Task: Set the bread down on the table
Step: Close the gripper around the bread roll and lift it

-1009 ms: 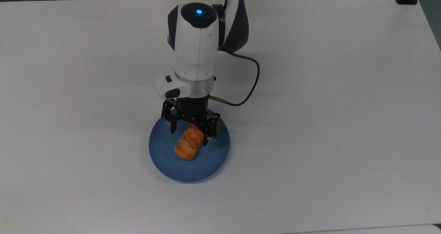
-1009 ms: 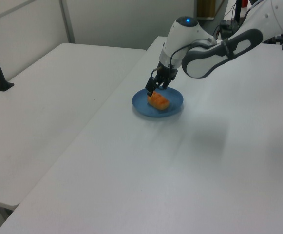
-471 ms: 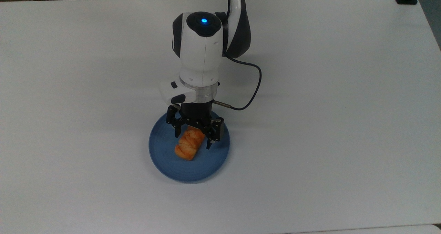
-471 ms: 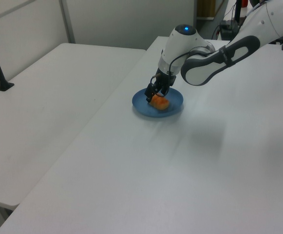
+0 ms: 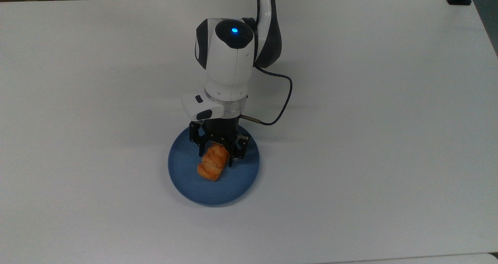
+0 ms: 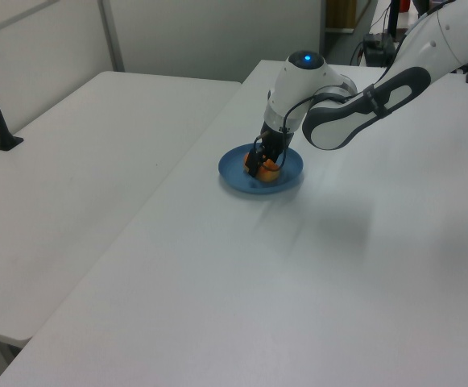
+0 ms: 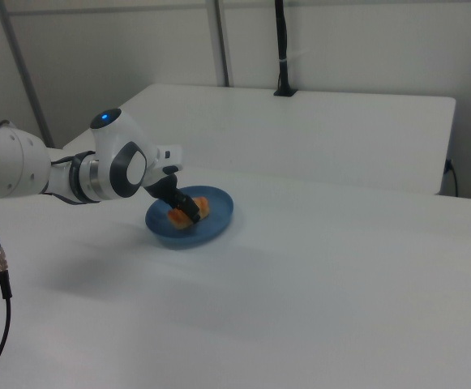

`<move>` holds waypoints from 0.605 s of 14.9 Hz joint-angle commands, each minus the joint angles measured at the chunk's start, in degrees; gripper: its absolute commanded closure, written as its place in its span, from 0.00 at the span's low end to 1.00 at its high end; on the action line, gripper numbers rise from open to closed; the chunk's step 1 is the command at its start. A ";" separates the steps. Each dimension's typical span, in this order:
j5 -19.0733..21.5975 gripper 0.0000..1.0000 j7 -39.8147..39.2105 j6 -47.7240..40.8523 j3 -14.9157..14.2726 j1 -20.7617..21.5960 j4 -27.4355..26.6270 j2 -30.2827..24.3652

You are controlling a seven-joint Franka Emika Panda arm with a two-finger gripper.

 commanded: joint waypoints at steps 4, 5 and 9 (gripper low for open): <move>-0.75 0.68 2.89 -0.67 -0.35 0.47 -0.40 -1.72; -1.01 0.70 2.63 -1.63 -0.35 0.47 -0.31 -2.25; -1.10 0.71 -3.33 -7.17 -0.26 0.03 -0.13 -5.23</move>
